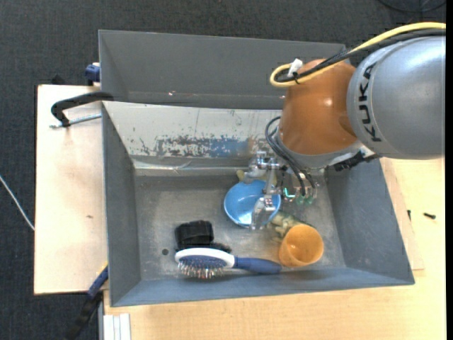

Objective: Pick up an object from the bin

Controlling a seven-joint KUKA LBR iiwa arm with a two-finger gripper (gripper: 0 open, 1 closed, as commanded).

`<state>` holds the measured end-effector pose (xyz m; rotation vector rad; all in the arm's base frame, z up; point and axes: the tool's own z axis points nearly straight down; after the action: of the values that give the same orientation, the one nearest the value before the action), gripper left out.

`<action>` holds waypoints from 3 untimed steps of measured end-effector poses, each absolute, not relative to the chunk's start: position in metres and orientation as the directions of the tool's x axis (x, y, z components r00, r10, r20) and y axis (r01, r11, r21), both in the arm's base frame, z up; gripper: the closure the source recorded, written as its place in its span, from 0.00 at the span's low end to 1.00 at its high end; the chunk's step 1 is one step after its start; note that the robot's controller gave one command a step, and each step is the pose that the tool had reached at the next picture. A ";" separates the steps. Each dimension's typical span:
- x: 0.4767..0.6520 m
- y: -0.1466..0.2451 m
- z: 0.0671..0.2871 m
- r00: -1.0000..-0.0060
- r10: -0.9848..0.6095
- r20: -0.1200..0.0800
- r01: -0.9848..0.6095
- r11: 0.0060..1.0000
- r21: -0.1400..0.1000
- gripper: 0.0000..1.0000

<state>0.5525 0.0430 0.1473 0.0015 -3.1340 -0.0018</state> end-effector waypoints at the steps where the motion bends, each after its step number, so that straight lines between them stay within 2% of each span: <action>1: 0.572 0.021 0.095 -1.000 0.010 -0.025 0.009 1.000 0.008 0.00; 2: 0.577 0.026 0.085 -0.995 0.097 -0.032 0.097 0.995 0.009 0.00; 3: 0.584 0.036 0.076 -0.993 0.118 -0.020 0.117 0.993 0.007 0.00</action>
Offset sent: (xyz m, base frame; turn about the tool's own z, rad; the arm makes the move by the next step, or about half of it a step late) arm 0.0154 -0.0338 -0.0773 0.0152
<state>0.5839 0.0362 0.0756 -0.1862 -3.1565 -0.0090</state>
